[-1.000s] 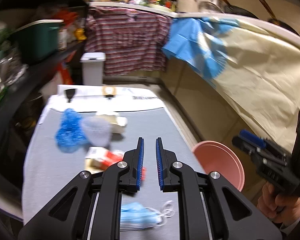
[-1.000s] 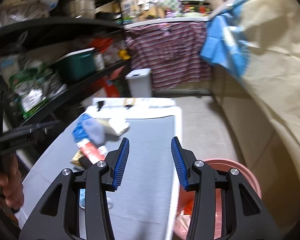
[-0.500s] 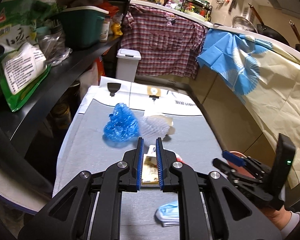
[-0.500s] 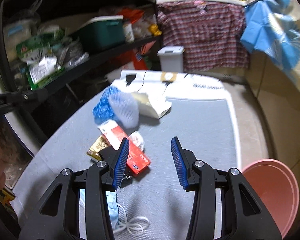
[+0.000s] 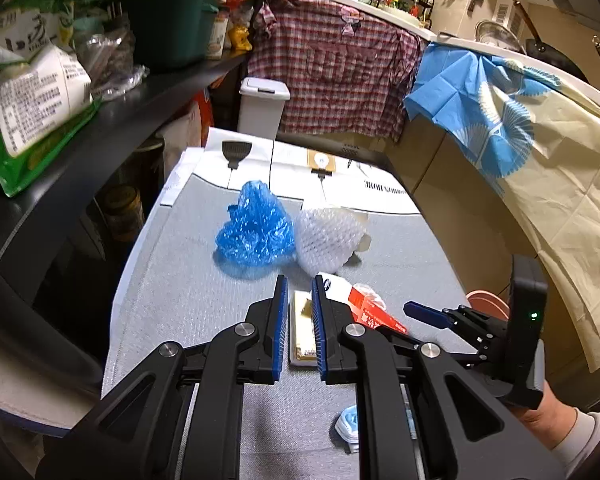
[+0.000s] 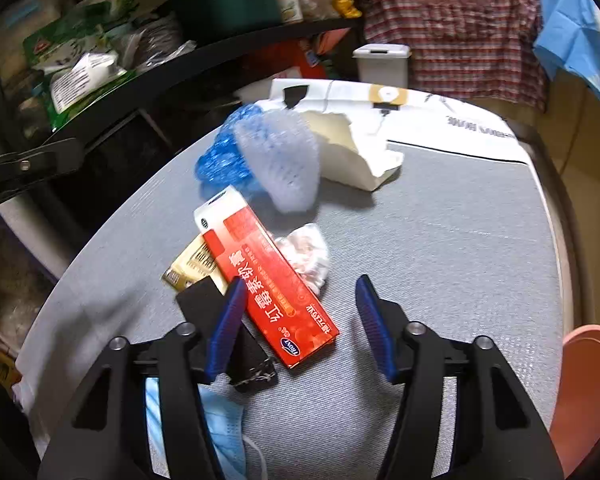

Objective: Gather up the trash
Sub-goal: 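Move both open tools back toward the remaining trash on the table, then grasp the red ointment box with the right tool, then grasp the beige tissue pack with the left tool, then carry the red box and tissue pack over the pink bucket with both tools, then open both tools to drop the box and tissue pack into the bucket, then move both open tools back over the table toward the tissue and blue bag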

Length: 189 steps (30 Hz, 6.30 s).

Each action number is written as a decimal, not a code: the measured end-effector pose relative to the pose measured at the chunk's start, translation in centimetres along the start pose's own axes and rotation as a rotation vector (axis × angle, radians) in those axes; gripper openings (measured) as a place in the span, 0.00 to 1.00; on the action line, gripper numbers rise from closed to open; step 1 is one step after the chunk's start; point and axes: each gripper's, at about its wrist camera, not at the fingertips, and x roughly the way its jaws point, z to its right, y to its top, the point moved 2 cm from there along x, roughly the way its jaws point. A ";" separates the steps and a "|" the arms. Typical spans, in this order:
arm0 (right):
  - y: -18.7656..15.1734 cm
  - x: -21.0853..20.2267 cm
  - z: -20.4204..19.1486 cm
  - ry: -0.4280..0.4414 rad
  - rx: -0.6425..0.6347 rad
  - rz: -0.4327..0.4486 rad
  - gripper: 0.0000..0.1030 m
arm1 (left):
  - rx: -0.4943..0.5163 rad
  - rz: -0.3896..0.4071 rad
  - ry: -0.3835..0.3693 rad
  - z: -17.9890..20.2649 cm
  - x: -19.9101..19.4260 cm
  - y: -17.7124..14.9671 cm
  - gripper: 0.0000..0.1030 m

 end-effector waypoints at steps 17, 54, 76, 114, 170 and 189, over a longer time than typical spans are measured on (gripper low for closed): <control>-1.0 -0.2 -0.8 -0.024 -0.084 -0.055 0.34 | 0.012 -0.138 -0.007 0.8 5.3 -2.6 0.42; -1.6 -3.2 3.8 -0.162 0.078 0.028 0.34 | 0.149 -0.213 0.106 3.9 10.7 -4.6 0.53; -1.0 -6.7 3.5 -0.205 0.057 0.100 0.34 | 0.167 -0.096 0.101 5.1 6.8 -3.3 0.51; 0.5 -25.8 4.6 -0.335 0.075 0.333 0.34 | 0.145 0.100 -0.016 10.8 -3.8 -1.1 0.51; -7.2 -24.9 19.5 -0.535 0.392 0.192 0.52 | 0.414 -0.094 -0.286 31.7 5.8 -7.1 0.54; -5.5 -25.6 16.1 -0.499 0.328 0.301 0.51 | 0.340 -0.009 -0.240 25.1 2.6 -4.1 0.53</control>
